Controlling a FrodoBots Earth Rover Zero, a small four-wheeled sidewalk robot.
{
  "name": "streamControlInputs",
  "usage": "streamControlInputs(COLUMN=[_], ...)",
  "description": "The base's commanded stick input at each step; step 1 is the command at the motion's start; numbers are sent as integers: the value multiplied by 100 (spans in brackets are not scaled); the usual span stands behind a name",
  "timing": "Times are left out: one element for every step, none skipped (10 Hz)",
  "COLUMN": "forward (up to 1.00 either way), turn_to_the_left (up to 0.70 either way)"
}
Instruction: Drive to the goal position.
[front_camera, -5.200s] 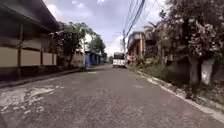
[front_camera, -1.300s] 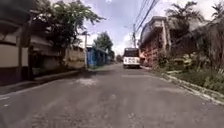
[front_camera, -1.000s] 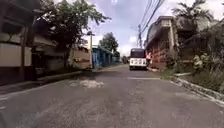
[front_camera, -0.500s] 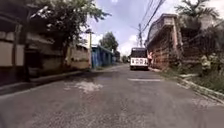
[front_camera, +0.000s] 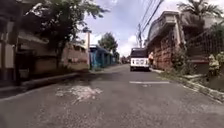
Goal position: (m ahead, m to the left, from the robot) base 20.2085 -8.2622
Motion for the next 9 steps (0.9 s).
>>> streamControlInputs(forward=[70, 70, 70, 70, 70, 70, 70, 70, 70], turn_to_the_left=[0, 0, 0, 0, 0, 0, 0, 0, 0])
